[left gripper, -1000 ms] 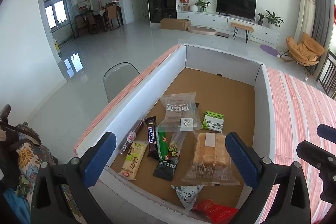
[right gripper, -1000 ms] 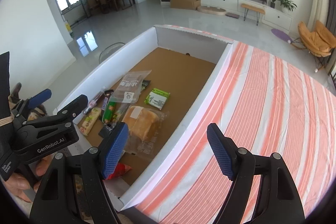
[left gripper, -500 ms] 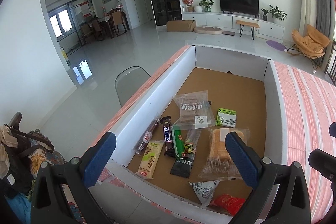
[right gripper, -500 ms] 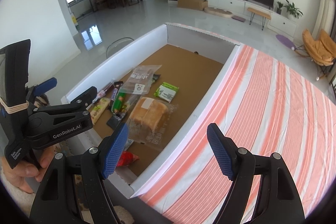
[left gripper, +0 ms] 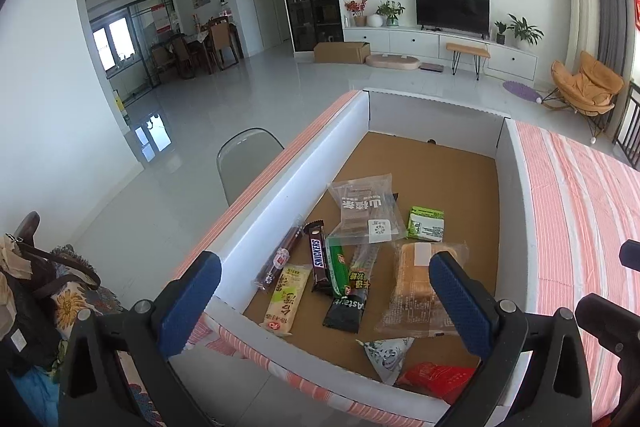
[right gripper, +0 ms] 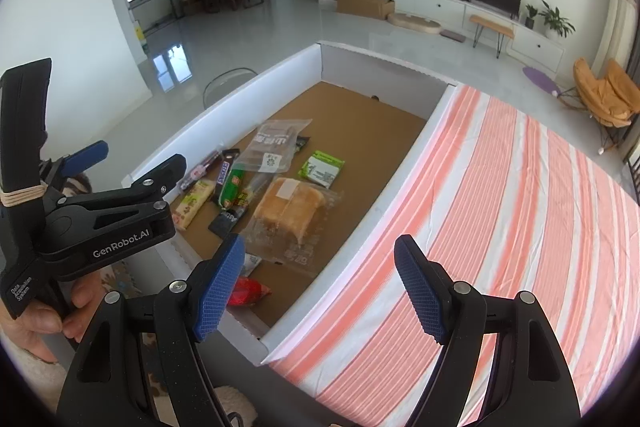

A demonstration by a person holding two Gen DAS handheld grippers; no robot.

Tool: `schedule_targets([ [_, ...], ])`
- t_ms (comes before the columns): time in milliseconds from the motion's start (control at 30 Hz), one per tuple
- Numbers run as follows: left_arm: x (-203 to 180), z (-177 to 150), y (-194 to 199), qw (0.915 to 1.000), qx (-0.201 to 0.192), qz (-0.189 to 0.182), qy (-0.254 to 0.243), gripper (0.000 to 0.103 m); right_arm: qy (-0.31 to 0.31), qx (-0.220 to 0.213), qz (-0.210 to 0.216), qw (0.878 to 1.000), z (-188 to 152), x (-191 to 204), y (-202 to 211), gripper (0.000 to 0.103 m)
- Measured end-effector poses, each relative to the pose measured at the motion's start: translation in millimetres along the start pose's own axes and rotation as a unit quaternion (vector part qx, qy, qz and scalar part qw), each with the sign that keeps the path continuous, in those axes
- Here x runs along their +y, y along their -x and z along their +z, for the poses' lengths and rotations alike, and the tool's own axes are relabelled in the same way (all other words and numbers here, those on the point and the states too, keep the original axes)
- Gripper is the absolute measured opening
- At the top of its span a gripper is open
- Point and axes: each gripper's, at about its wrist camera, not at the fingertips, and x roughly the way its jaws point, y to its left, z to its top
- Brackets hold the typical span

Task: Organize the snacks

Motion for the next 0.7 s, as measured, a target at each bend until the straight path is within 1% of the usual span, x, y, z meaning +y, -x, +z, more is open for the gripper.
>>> schedule_targets([
  [67, -0.6, -1.5, -4.2, 0.9998, 0.016, 0.009, -0.001, 0.103, 0.000, -0.001, 0.000, 1.000, 0.6, 1.1, 0.3, 0.080],
  [100, -0.6, -2.0, -5.0, 0.9998, 0.018, 0.005, -0.002, 0.103, -0.001, -0.001, -0.001, 1.000, 0.6, 1.1, 0.2, 0.080],
  [300, -0.2, -4.5, -2.9, 0.9997, 0.022, -0.002, -0.012, 0.103, -0.011, 0.004, -0.001, 1.000, 3.4, 4.6, -3.0, 0.080],
  [467, 3.3, -5.2, -5.2, 0.9992, 0.037, -0.015, -0.005, 0.103, -0.003, 0.001, -0.011, 1.000, 6.8, 9.8, -5.9, 0.080],
  [700, 5.3, -8.2, -6.7, 0.9991, 0.038, -0.020, -0.002, 0.103, 0.001, 0.003, -0.016, 1.000, 7.9, 10.4, -7.6, 0.080],
])
